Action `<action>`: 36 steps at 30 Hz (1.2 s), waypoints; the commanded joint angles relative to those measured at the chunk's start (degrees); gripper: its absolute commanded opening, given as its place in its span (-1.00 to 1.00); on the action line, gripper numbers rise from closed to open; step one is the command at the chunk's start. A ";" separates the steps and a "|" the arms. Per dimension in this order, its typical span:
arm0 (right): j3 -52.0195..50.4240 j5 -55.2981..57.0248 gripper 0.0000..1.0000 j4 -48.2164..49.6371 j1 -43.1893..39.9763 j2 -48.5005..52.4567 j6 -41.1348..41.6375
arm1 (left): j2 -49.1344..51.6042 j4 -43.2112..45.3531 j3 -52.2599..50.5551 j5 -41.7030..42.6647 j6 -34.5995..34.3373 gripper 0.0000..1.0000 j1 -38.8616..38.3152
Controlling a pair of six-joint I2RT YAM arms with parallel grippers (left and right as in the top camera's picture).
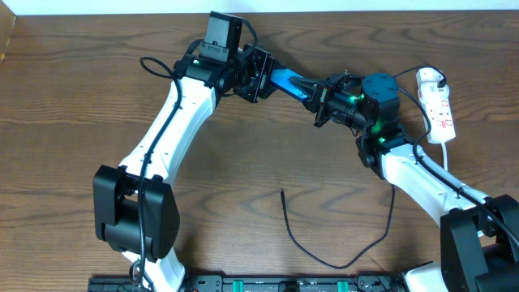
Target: Plug charger to phone and switch on socket
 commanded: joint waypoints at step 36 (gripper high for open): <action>1.09 -0.59 -0.98 0.85 1.42 -0.92 0.74 | -1.25 0.24 0.50 -0.76 0.13 -0.63 0.02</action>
